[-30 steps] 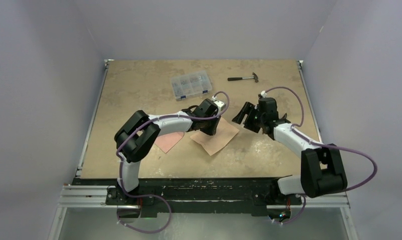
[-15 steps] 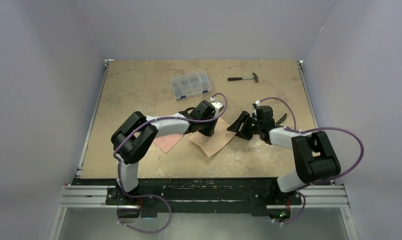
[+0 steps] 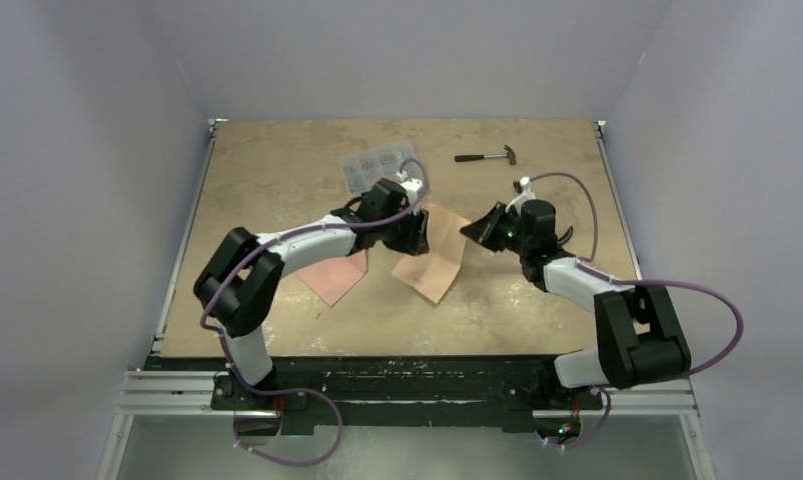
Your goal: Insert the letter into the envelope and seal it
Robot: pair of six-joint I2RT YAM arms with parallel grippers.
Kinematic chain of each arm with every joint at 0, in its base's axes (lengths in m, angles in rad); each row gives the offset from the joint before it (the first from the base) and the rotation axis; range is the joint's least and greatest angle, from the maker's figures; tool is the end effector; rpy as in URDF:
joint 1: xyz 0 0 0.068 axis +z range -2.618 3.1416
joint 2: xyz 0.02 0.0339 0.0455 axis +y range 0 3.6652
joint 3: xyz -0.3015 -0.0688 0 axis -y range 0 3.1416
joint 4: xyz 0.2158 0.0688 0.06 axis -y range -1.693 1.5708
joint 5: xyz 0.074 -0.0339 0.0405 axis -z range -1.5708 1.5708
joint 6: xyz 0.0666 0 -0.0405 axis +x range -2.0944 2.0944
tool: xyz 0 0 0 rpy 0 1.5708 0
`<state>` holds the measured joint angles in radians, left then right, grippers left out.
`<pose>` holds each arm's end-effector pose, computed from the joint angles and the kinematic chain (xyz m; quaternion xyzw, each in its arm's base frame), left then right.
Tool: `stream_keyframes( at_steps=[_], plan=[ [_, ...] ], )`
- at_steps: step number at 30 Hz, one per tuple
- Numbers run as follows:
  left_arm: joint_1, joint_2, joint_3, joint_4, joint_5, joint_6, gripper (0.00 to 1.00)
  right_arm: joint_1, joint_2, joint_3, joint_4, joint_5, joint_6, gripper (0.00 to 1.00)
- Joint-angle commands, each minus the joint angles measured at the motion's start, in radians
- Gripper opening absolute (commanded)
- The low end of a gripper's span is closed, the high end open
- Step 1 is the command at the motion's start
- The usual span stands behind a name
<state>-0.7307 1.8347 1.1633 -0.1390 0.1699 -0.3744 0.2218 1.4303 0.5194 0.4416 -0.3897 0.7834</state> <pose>0.2912 -0.2761 0.2161 0.1950 0.9050 -0.2611 0.2734 0.2660 0.0859 0.2170 0.1343 0.8313 0.3919 0.3705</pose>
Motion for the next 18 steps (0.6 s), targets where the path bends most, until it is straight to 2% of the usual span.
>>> stream_keyframes(
  at_steps=[1,5,7,12,18],
  plan=[
    [0.116,-0.176,0.101,0.069,0.124,-0.109,0.55,-0.001,-0.144,0.222,-0.095,0.09,-0.164,0.0],
    [0.183,-0.224,0.207,0.053,0.182,-0.096,0.75,-0.003,-0.218,0.428,-0.238,0.119,-0.277,0.0],
    [0.2,-0.226,0.273,0.03,0.211,-0.067,0.8,-0.003,-0.235,0.523,-0.298,0.112,-0.317,0.0],
    [0.249,-0.19,0.462,-0.02,0.329,-0.026,0.81,-0.003,-0.247,0.709,-0.356,0.023,-0.371,0.0],
    [0.347,-0.172,0.578,-0.055,0.48,-0.024,0.83,-0.002,-0.247,0.824,-0.36,-0.203,-0.372,0.0]
  ],
)
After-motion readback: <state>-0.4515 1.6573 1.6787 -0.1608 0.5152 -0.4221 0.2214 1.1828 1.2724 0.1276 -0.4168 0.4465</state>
